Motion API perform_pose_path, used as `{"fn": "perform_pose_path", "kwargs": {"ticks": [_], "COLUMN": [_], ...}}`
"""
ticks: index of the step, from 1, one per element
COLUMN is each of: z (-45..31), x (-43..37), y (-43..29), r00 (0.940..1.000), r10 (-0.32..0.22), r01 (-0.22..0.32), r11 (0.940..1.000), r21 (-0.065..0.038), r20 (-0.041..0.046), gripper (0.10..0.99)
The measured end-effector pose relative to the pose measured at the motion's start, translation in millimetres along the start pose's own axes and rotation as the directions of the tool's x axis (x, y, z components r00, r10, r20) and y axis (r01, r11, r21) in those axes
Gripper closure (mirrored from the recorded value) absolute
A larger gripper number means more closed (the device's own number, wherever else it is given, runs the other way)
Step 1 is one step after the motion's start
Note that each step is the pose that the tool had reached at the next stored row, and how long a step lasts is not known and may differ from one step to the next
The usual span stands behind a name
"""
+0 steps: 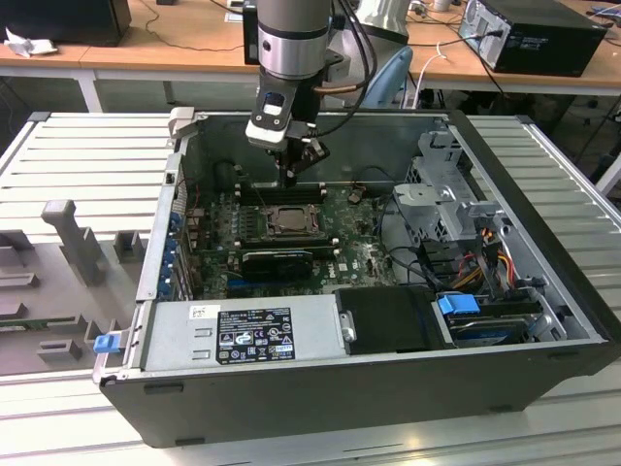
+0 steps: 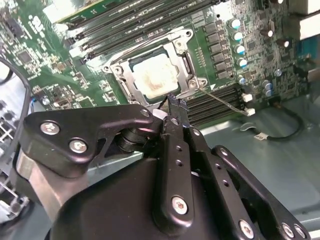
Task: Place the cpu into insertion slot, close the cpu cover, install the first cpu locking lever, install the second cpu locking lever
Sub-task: 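Install the first cpu locking lever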
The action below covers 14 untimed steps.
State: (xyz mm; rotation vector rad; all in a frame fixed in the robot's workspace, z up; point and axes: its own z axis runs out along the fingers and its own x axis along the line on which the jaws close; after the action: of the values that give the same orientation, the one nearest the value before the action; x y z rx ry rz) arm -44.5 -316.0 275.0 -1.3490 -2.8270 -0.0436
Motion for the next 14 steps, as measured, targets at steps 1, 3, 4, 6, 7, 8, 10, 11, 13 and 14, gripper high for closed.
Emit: {"fn": "perform_pose_path", "kwargs": {"ticks": [1, 3, 4, 6, 7, 8, 10, 11, 13, 14], "z": [0.0, 0.0, 0.0, 0.0, 0.0, 0.0, 0.0, 0.0, 0.0, 0.0], "x": [0.0, 0.0, 0.0, 0.0, 0.0, 0.0, 0.0, 0.0, 0.0, 0.0], "y": [0.0, 0.0, 0.0, 0.0, 0.0, 0.0, 0.0, 0.0, 0.0, 0.0], "r00": [0.9999, 0.9990, 0.9981, 0.9966, 0.9952, 0.9941, 0.9914, 0.9896, 0.9838, 0.9821], "r10": [-0.012, -0.046, -0.061, -0.083, -0.098, -0.108, -0.131, -0.144, -0.179, -0.189], "r01": [0.012, 0.046, 0.061, 0.083, 0.098, 0.108, 0.131, 0.144, 0.179, 0.189], "r11": [0.9999, 0.9990, 0.9981, 0.9966, 0.9952, 0.9941, 0.9914, 0.9896, 0.9838, 0.9821], "r21": [0.000, 0.001, 0.001, 0.002, 0.002, 0.002, 0.002, 0.003, 0.003, 0.003], "r20": [-0.0003, -0.0010, -0.0013, -0.0018, -0.0022, -0.0025, -0.0030, -0.0033, -0.0042, -0.0044], "gripper": [0.980, 0.980, 0.980, 0.980, 0.980, 0.980, 0.980, 0.980, 0.980, 0.980]}}
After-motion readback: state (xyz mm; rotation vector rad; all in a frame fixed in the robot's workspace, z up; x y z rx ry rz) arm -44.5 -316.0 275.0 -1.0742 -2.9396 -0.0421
